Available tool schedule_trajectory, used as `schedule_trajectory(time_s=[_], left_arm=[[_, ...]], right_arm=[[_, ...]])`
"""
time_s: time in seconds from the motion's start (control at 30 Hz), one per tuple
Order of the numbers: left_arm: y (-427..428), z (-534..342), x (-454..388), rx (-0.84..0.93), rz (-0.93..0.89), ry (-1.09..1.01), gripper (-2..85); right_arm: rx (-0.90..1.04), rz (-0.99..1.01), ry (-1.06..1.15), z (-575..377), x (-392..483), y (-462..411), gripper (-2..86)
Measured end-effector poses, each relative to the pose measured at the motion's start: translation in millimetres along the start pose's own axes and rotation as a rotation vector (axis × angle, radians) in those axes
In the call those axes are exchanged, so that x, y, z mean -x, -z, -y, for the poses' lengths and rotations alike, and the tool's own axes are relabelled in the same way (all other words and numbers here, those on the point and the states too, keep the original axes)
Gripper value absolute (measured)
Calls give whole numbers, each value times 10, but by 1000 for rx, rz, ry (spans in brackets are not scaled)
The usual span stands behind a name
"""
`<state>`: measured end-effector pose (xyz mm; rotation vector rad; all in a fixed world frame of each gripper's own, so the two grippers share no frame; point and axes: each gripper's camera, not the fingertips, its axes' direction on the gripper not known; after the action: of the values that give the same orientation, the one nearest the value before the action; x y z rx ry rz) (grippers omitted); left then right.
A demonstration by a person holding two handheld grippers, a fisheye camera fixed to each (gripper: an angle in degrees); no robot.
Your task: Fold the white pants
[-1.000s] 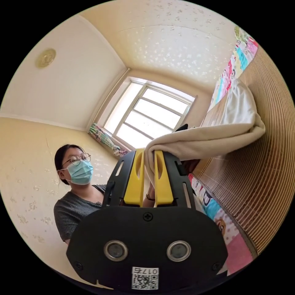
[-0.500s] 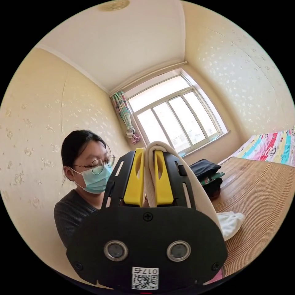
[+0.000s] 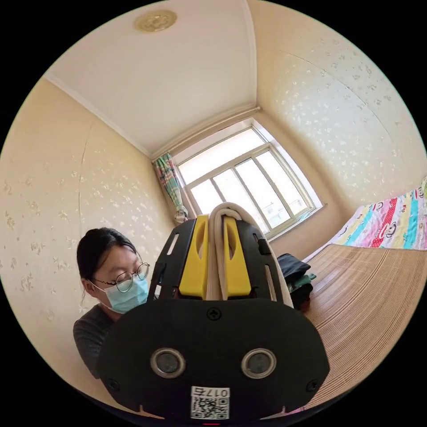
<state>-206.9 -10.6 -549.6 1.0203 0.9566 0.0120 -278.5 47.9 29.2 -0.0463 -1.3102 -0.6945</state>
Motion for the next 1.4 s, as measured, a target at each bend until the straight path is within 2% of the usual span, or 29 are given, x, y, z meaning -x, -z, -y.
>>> schedule_trajectory(time_s=[0.1, 0.2, 0.37, 0.53, 0.67, 0.83, 0.93, 1.0, 1.1, 1.17, 1.27, 1.4], left_arm=[[88, 119, -606, -38, 113, -232, 51], [75, 264, -1122, -94, 210, -373, 51], [124, 576, -1327, -184, 27, -333, 51], [0, 713, -1377, -226, 8, -304, 51], [-298, 758, -1119, -210, 52, -253, 51], [-998, 695, -175, -53, 167, -86, 51], [-1618, 518, 778, 109, 278, 16, 51], [-2128, 265, 1574, 281, 380, 59, 51], [-2582, -168, 2211, 450, 465, 40, 52], [-2711, -473, 2476, 519, 505, 80, 54], [-2638, -1019, 2677, 528, 430, 113, 54], [-2059, -1663, 2387, 531, 251, 74, 54]], right_arm=[[18, 18, 103, -64, 271, -172, 28], [18, 12, 184, -24, 629, -363, 23], [-11, 66, 295, 138, 1153, -610, 19], [-37, 153, 253, 332, 1304, -856, 18], [-73, 108, 254, 505, 1190, -992, 17], [-163, -29, -33, 674, 209, -893, 15], [-195, -186, -222, 763, -886, -721, 14], [-196, -292, -366, 741, -1933, -555, 12], [-168, -421, -458, 565, -3007, -330, 9], [-156, -446, -474, 375, -3380, -210, 8], [-96, -474, -451, -59, -3685, -12, 7], [37, -353, -340, -775, -3320, 239, 9]])
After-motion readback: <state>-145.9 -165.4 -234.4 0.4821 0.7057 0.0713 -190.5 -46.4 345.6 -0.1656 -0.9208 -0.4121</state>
